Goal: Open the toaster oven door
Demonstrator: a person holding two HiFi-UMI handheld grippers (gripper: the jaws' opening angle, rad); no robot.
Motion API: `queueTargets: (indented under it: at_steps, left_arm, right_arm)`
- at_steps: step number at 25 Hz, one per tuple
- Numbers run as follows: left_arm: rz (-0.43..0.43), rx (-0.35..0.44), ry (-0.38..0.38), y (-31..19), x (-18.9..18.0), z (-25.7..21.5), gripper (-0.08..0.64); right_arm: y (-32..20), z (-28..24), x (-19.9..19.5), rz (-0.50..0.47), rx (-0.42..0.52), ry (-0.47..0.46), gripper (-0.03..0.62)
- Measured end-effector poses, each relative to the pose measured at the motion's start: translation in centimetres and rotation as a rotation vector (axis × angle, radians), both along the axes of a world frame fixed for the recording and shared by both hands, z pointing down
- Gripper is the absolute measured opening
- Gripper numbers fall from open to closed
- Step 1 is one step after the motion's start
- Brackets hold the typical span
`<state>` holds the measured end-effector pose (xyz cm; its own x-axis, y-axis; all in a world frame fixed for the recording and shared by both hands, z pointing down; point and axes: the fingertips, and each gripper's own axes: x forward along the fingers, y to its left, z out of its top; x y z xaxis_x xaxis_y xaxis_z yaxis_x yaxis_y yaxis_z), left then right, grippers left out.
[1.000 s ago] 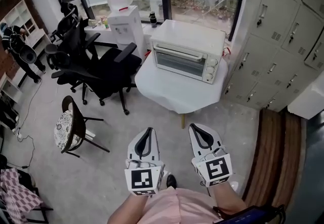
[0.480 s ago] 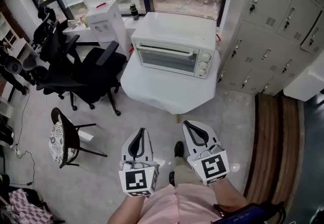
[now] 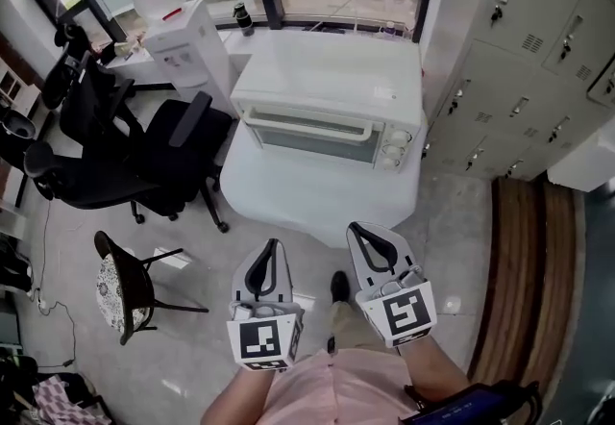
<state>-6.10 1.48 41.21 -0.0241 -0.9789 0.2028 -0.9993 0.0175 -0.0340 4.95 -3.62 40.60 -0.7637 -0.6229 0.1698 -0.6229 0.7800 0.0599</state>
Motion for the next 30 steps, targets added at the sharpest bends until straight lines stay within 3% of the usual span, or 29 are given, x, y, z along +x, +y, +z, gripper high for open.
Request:
queueTargets:
  at_steps: [8,13,23,30]
  left_arm:
    - [0.036,-0.012,-0.041,-8.7,-1.8,-0.8,0.017]
    - [0.042,0.025,-0.037,-13.1,-2.5,-2.0,0.017]
    - [0.118,0.085,-0.040,-19.6,-5.2,-3.8,0.017]
    - [0.209,0.143,-0.044,-22.8,-6.7,-6.4,0.017]
  right_arm:
    - [-8.8,-1.1,-1.9,0.026,0.012,-0.037,0.003]
    - [-12.7,-1.9,-2.9,0.021,0.045,-0.020,0.005]
    - [-18.0,-4.4,-4.9,0.084,0.112,0.009,0.008]
    - [-19.5,-5.5,-5.2,0.199,0.121,0.026,0.009]
